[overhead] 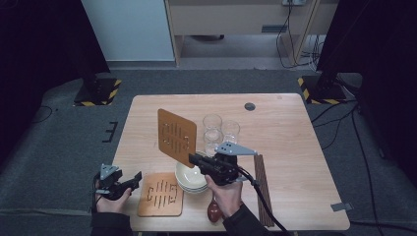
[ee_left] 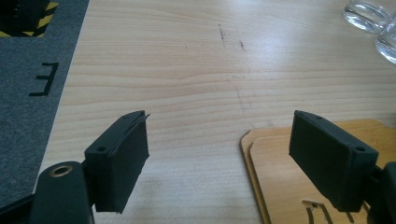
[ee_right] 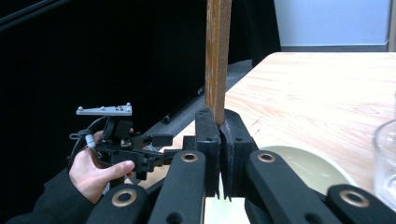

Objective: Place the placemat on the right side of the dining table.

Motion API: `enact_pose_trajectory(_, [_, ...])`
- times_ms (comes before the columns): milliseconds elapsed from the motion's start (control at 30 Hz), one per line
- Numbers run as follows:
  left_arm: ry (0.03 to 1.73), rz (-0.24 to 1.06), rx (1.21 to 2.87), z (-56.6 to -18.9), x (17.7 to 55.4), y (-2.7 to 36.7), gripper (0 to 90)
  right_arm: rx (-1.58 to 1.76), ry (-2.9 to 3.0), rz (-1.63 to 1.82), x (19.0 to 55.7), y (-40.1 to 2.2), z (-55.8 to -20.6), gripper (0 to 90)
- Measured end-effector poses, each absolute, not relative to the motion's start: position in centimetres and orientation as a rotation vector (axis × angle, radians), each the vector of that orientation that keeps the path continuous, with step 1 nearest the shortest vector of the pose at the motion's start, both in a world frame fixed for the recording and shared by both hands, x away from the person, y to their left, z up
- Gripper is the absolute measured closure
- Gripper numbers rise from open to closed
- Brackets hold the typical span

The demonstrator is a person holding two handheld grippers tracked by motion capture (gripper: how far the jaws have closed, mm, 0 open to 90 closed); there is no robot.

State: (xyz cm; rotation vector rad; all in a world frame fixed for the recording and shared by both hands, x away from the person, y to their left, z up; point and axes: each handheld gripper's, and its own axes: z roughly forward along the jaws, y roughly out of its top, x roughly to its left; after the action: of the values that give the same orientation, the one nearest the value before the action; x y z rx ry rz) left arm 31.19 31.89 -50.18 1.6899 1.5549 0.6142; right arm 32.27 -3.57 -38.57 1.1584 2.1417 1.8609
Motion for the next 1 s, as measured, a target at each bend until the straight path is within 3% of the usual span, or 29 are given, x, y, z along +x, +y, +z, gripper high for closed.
enact_pose_trajectory(1000, [1.531,0.596,1.744,-50.7,33.5,29.5,18.0,1.248,1.997,1.816,35.5,-11.3,-37.9,87.6])
